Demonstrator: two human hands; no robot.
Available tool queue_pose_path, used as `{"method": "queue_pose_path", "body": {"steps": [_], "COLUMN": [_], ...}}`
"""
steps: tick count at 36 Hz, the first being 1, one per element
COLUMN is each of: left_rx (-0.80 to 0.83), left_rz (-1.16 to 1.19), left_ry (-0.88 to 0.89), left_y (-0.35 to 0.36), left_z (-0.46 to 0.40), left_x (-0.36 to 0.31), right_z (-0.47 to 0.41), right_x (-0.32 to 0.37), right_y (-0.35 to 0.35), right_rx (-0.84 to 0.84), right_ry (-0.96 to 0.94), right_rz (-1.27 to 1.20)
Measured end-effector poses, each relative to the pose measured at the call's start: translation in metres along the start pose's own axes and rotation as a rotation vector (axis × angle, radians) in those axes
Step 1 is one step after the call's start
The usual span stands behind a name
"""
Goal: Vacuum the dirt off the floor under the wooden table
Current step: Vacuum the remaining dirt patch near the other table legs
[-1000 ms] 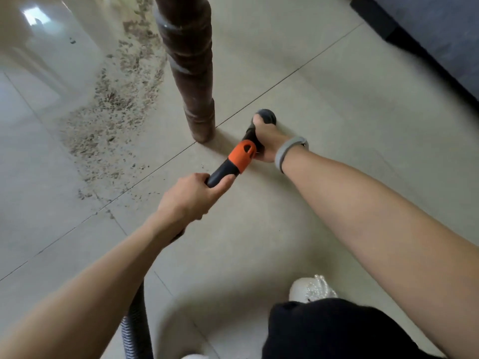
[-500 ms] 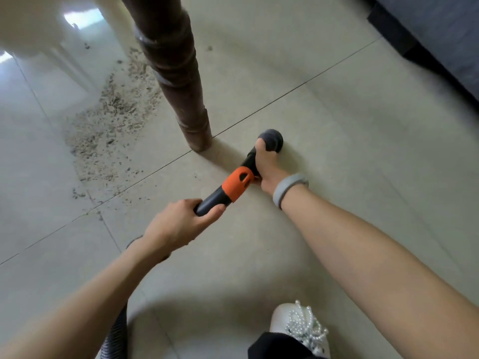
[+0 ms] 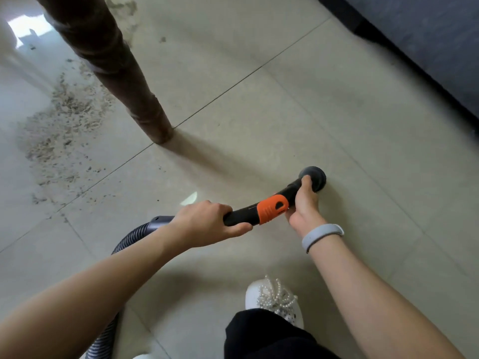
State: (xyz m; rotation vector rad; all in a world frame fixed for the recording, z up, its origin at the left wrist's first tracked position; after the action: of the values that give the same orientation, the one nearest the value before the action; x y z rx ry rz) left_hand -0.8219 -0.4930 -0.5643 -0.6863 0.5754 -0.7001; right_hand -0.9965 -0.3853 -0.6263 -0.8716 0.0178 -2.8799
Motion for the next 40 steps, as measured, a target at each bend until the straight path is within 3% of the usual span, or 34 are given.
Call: {"method": "queue_pose_path", "body": {"steps": [11, 17, 24, 34, 40], "left_rx": [-0.138, -0.043, -0.029, 0.095, 0.075], "left_rz": [0.232, 0.150, 0.268, -0.230, -0.280], "left_ry": [-0.166, -0.054, 0.030, 0.197, 0.299], "left_y": [-0.016, -0.015, -0.019, -0.012, -0.006], "left_z": [-0.009, -0.028, -0.060, -0.030, -0.035], "left_x": [0.028, -0.013, -0.054, -0.041, -0.081], "right_z": [0.005, -0.017, -0.034, 0.004, -0.006], "right_x": [0.029, 0.043, 0.083, -0.006, 0.008], "right_y": [0.077, 0.031, 0.006, -0.066, -0.096], "right_rx": [0.299, 0.102, 0.040, -0.172, -0.276], "right_ry": [0.011, -0.042, -0.081, 0.090, 0.009], "right_rz": [0.131, 0.102, 0.114, -0.157, -0.229]}}
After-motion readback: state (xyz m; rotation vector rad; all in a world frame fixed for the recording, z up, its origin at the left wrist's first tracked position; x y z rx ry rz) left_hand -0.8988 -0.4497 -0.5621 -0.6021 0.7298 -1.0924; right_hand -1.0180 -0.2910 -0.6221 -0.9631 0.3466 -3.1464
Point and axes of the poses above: each hand's wrist, its own z-axis away from the middle knuckle, its own y-axis out of the palm, x = y × z, the point moved 4 cm from there along -z, towards the middle knuckle, and after that the axes turned 7 degrees about -z, right-handed, at the moved point
